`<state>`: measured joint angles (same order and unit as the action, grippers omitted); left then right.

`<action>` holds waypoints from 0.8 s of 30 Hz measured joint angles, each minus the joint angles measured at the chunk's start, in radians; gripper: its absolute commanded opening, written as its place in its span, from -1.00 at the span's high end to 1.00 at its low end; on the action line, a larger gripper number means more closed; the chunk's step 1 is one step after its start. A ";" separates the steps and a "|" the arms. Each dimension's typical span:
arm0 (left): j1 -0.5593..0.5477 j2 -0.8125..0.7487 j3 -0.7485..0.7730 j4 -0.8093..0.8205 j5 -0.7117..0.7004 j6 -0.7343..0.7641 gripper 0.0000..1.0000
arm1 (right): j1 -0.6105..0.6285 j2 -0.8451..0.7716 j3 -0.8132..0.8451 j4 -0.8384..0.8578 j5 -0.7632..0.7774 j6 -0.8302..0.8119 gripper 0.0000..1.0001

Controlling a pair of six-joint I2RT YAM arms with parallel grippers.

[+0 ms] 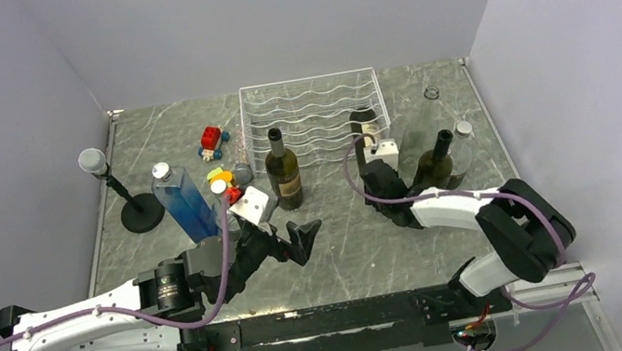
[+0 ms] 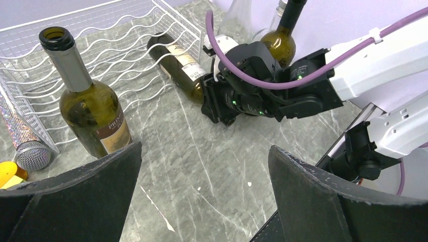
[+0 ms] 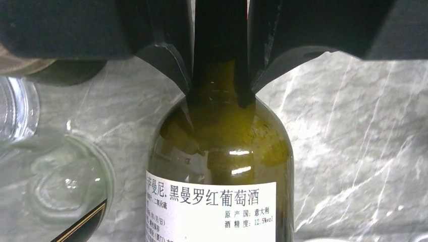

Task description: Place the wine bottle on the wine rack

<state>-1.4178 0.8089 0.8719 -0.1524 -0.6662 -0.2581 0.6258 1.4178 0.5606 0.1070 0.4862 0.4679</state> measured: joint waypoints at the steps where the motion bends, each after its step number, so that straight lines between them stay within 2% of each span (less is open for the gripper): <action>1: 0.000 0.000 0.000 0.000 0.000 0.000 -0.99 | -0.013 0.012 0.000 0.019 -0.003 -0.005 1.00; 11: 0.000 0.001 0.000 -0.003 0.016 -0.019 -0.99 | -0.129 0.101 0.032 0.128 -0.113 -0.047 1.00; 24: 0.000 0.010 0.006 -0.036 0.019 -0.046 -0.99 | -0.203 0.213 0.118 0.167 -0.242 -0.056 1.00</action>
<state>-1.4178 0.8192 0.8783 -0.1883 -0.6476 -0.3042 0.4225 1.6310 0.6785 0.2741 0.2443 0.4114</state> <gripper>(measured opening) 0.994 0.386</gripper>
